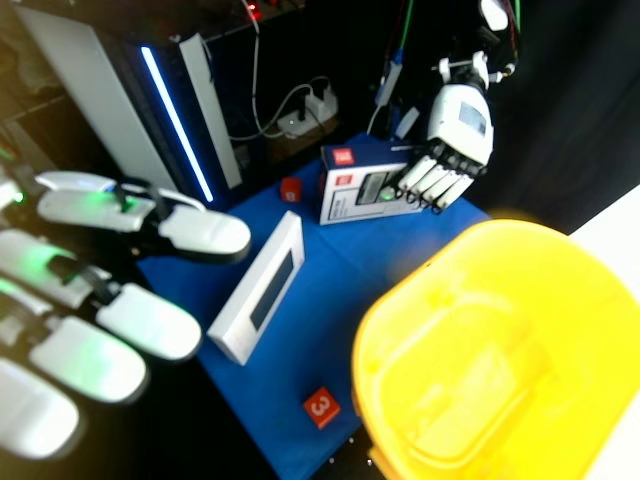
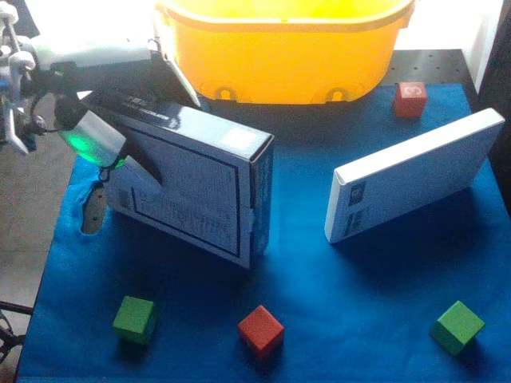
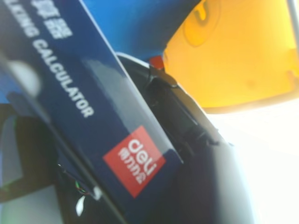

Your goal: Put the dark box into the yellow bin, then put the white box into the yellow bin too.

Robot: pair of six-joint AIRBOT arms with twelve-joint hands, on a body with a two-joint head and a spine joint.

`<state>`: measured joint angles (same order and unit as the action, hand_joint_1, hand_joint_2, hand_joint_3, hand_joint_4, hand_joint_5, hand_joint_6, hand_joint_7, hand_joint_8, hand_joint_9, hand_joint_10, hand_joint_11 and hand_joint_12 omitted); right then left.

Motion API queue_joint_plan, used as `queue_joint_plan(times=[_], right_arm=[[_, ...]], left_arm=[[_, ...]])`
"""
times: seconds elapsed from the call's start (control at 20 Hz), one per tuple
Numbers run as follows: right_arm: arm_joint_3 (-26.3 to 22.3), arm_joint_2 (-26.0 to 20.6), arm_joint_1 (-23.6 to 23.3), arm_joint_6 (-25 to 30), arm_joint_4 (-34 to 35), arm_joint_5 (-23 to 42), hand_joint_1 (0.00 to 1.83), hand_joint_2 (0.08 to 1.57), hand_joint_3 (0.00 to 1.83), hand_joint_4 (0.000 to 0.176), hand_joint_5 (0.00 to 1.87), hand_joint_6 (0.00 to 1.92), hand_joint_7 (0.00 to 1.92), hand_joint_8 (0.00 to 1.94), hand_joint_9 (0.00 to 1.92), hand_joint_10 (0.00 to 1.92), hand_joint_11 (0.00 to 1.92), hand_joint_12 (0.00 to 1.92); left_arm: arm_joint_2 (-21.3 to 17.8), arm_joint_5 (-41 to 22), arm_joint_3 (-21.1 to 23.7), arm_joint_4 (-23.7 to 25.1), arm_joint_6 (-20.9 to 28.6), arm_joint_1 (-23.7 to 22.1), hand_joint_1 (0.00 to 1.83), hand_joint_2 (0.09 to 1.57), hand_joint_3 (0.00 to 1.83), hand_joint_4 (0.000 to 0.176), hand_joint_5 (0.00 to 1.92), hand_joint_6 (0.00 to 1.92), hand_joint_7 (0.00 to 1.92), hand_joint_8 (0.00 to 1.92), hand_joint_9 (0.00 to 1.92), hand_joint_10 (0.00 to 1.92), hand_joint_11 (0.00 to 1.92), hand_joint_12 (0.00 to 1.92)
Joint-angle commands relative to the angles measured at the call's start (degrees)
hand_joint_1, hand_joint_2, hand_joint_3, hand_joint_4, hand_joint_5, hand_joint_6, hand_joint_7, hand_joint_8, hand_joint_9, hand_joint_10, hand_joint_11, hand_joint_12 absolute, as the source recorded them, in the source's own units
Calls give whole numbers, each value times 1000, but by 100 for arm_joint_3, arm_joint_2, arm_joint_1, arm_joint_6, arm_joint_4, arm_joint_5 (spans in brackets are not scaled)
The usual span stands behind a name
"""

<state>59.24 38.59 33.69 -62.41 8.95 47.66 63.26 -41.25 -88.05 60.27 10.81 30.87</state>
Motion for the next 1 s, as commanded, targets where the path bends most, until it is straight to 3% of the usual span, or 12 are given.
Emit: queue_joint_plan(times=[0.0, 0.05, 0.15, 0.25, 0.3, 0.4, 0.45, 0.5, 0.7, 0.8, 0.85, 0.95], right_arm=[[-3, -17, -93, 8, 52, 709, 130, 1091, 5, 176, 32, 0, 169, 2, 86, 1, 0, 0], [-3, -15, -94, 8, 52, 710, 129, 1088, 2, 176, 31, 0, 163, 0, 77, 0, 0, 0], [-1, -1, -94, 7, 52, 712, 121, 1107, 9, 176, 33, 1, 164, 1, 68, 0, 0, 0], [-1, 7, -94, 7, 52, 712, 141, 1106, 3, 176, 33, 1, 160, 0, 58, 2, 0, 0], [-1, 11, -94, 7, 50, 712, 148, 1100, 0, 176, 32, 0, 168, 4, 64, 5, 0, 0], [1, 25, -94, 7, 49, 712, 154, 1096, 0, 176, 40, 3, 180, 7, 59, 2, 0, 0], [5, 40, -94, 7, 47, 713, 144, 1101, 0, 176, 50, 5, 177, 4, 33, 0, 0, 0], [10, 53, -95, 7, 41, 713, 151, 1102, 1, 176, 44, 2, 166, 0, 32, 0, 0, 0], [30, 104, -109, 7, 30, 713, 186, 1074, 0, 176, 26, 1, 181, 5, 30, 1, 0, 0], [72, 198, -147, 7, -14, 712, 199, 1066, 0, 176, 32, 4, 190, 7, 42, 5, 0, 0], [99, 257, -170, 7, -38, 711, 206, 1067, 0, 176, 42, 7, 200, 9, 48, 8, 0, 0], [124, 346, -200, 7, -59, 712, 191, 1077, 0, 176, 51, 7, 165, 0, 65, 10, 0, 0]], left_arm=[[-43, -235, 2, -466, -53, -86, 1407, 1015, 0, 0, 1061, 800, 1277, 332, 1195, 802, 971, 961], [-68, -276, 6, -613, -137, -113, 1486, 1028, 6, 0, 968, 914, 1143, 535, 1229, 621, 973, 1234], [-92, -372, -8, -853, -215, -194, 1399, 1056, 4, 0, 949, 979, 1081, 711, 1146, 861, 1033, 907], [-91, -435, -24, -871, -220, -371, 1393, 1066, 0, 0, 996, 839, 1055, 795, 1071, 1021, 952, 941], [-95, -456, -24, -871, -220, -437, 1304, 1087, 0, 0, 1097, 529, 1023, 1117, 1030, 1232, 916, 1415], [-103, -513, -40, -882, -235, -719, 1278, 1102, 0, 0, 1067, 524, 1006, 1220, 1060, 1294, 959, 1542], [-103, -548, -46, -954, -318, -867, 1265, 1127, 7, 0, 1001, 636, 946, 1312, 902, 1288, 733, 1645], [-108, -576, -47, -1019, -369, -950, 1262, 1124, 3, 0, 1094, 494, 901, 1360, 739, 1230, 492, 1676], [-155, -566, -49, -1050, -539, -1497, 1245, 1124, 2, 0, 997, 769, 945, 1235, 854, 944, 683, 1417], [-160, -532, -51, -1018, -564, -1630, 1246, 1097, 0, 0, 1028, 748, 1027, 1077, 953, 783, 701, 1398], [-175, -488, -61, -988, -582, -1718, 1266, 1066, 0, 0, 1128, 560, 1085, 1006, 1005, 804, 720, 1438], [-172, -383, -119, -956, -628, -1922, 1269, 1023, 0, 0, 1213, 471, 1190, 763, 1114, 593, 856, 1226]])
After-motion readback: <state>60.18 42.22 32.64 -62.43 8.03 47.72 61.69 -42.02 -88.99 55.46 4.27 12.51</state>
